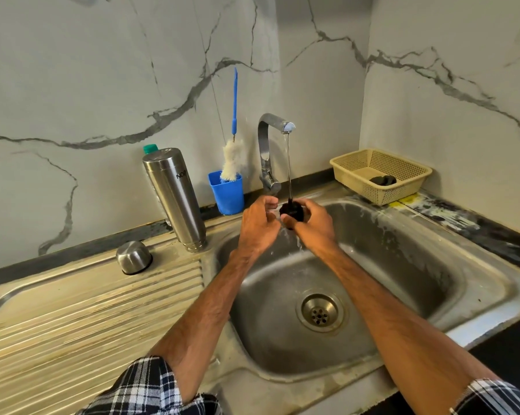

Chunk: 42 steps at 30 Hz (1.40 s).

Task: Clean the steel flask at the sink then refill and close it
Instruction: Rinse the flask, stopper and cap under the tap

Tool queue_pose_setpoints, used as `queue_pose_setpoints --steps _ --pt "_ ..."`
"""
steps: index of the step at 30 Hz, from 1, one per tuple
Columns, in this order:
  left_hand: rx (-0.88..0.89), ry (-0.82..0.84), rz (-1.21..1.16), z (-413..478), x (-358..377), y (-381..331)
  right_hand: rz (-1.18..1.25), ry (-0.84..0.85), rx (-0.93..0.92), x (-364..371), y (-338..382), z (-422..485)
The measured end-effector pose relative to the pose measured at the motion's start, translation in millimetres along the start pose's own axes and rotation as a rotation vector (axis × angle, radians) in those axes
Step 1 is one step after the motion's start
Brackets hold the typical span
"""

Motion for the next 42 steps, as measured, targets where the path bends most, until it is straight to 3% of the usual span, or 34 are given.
queue_pose_setpoints --steps 11,15,19,21,35,42 --pt "-0.13 0.119 -0.022 -4 1 12 -0.022 -0.035 0.028 -1 3 0" --pt "-0.138 0.194 -0.087 -6 3 8 0.139 0.009 0.12 1 -1 5" --pt "-0.052 0.014 -0.129 -3 0 3 0.578 0.195 0.32 0 -2 3" --pt "-0.022 -0.062 -0.122 1 -3 2 0.659 0.256 0.368 3 -3 5" --pt "0.114 -0.049 -0.134 5 -4 -10 0.397 0.364 0.332 9 -9 4" --pt "0.075 -0.005 -0.082 12 2 -8 0.381 0.185 0.295 2 -12 6"
Point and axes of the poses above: each hand's wrist, its own z-axis towards the middle knuckle, its own x-axis out of the palm, y = z × x, the point moved 2 cm from there along z, towards the middle knuckle, and after that the axes turned 7 degrees about x, right-handed, at the moved point
